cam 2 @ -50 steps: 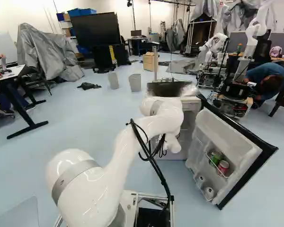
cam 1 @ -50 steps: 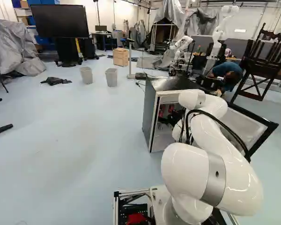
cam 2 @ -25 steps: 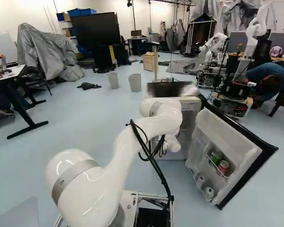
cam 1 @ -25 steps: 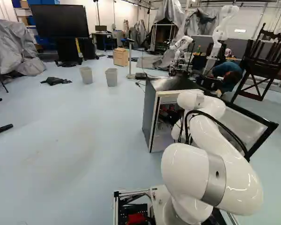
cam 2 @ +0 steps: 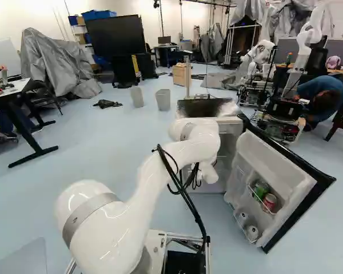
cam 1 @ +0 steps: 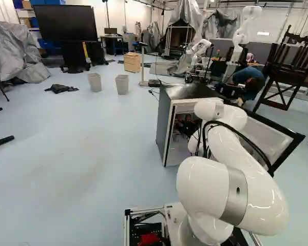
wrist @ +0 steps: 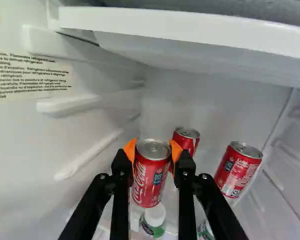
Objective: Grab a drink from the fridge
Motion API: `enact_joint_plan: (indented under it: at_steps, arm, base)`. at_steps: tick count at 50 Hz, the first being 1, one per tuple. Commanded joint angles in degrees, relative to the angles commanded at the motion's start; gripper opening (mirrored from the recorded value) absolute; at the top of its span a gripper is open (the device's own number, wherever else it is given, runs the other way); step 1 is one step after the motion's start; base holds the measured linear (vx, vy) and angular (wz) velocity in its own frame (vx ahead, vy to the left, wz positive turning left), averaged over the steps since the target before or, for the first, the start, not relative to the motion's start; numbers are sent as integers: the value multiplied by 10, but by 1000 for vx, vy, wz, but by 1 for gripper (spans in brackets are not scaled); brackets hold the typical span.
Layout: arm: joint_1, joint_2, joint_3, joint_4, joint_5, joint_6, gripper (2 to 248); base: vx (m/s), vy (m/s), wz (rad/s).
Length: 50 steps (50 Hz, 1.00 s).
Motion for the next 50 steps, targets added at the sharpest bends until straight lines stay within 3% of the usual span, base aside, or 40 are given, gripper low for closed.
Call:
enact_joint_plan:
  at_steps: [20,50]
  arm:
    - [-4,29,58,0,0,0,92]
    - [-22,131,202,0,0,0,92]
  base:
    - [0,0,0]
    - [0,0,0]
